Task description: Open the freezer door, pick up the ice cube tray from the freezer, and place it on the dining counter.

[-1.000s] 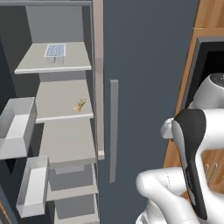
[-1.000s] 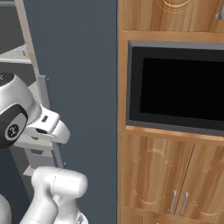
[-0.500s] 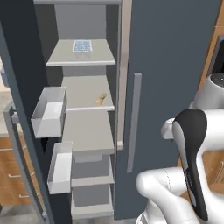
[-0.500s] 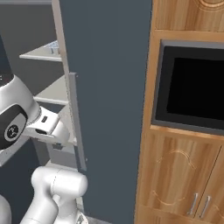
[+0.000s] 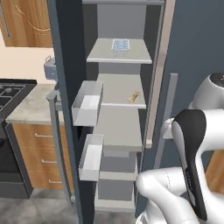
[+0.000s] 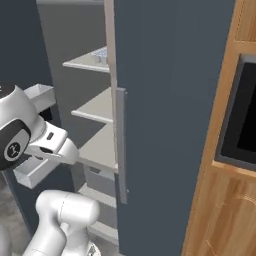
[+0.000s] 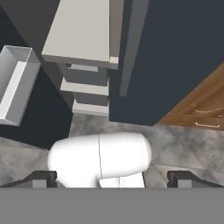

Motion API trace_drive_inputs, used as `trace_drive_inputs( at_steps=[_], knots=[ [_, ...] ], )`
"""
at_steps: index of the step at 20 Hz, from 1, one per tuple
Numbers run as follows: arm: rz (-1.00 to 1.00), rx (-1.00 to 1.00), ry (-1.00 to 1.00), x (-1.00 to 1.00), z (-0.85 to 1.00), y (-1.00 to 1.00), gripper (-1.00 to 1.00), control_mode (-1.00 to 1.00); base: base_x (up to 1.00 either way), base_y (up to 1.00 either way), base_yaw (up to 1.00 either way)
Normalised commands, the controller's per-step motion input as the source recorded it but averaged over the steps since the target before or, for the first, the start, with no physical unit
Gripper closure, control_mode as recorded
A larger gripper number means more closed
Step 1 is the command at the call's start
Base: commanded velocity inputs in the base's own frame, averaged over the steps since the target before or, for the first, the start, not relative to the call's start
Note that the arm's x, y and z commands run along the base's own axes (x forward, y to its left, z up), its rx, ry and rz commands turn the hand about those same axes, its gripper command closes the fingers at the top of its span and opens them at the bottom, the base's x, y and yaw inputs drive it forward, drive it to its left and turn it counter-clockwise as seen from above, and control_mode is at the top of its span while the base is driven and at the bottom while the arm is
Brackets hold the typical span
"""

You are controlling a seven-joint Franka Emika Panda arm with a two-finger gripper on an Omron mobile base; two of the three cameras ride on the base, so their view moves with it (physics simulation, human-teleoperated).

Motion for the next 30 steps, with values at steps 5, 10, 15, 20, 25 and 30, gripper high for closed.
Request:
trace_drive_inputs(
  at_steps=[5, 10, 15, 20, 25, 30],
  knots=[
    [0.0, 0.0, 0.0, 0.0, 0.0, 0.0, -1.0, 1.0, 0.47, 0.4, 0.21],
    [0.0, 0.0, 0.0, 0.0, 0.0, 0.0, -1.0, 1.0, 0.49, 0.1, 0.04],
    [0.0, 0.0, 0.0, 0.0, 0.0, 0.0, -1.0, 1.0, 0.54, 0.0, 0.0],
    [0.0, 0.0, 0.0, 0.0, 0.0, 0.0, -1.0, 1.0, 0.51, 0.0, 0.0],
    [0.0, 0.0, 0.0, 0.0, 0.0, 0.0, -1.0, 1.0, 0.31, 0.11, 0.0],
    [0.0, 0.0, 0.0, 0.0, 0.0, 0.0, -1.0, 1.0, 0.22, 0.38, 0.0]
  ],
)
